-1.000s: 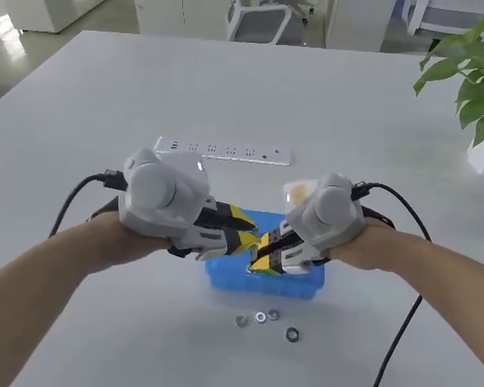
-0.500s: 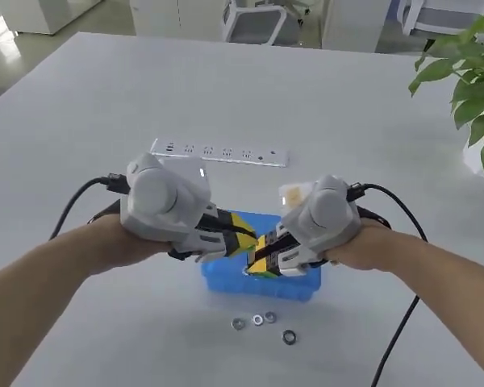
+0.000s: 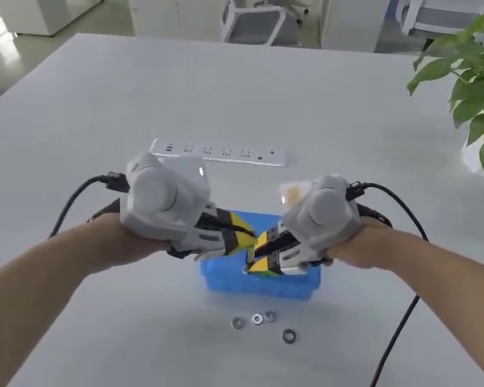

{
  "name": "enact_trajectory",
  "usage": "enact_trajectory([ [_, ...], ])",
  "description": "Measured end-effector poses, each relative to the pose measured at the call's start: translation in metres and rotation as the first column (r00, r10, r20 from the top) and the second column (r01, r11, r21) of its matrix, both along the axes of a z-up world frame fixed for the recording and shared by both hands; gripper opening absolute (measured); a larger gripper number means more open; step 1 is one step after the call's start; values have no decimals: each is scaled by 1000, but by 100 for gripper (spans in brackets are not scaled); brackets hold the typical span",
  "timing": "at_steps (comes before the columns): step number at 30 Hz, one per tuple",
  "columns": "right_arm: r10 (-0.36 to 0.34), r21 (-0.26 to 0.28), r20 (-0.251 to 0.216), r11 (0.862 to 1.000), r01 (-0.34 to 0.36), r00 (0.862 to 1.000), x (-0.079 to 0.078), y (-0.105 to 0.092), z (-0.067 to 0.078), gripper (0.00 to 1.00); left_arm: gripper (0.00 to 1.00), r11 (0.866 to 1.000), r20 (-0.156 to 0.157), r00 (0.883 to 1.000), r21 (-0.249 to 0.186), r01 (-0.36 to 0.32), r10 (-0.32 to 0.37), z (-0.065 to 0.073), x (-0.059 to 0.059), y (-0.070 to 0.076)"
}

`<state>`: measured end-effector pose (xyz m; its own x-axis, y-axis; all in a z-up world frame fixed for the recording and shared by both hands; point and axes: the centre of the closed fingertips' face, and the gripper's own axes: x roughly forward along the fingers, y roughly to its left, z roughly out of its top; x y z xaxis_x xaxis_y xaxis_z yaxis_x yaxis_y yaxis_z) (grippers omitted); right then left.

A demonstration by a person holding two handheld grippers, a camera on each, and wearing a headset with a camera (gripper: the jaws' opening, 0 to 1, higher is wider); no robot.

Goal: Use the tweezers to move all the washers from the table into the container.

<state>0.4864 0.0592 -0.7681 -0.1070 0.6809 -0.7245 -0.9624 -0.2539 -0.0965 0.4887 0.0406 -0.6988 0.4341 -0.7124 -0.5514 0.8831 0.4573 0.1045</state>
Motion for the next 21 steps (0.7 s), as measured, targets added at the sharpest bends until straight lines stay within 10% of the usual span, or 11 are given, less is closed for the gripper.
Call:
enact_trajectory([
  [21,-116,48,7,992,115,993,2,-28,29,28,6,1000,18,1000,-8,-7,7,17,-7,-5],
])
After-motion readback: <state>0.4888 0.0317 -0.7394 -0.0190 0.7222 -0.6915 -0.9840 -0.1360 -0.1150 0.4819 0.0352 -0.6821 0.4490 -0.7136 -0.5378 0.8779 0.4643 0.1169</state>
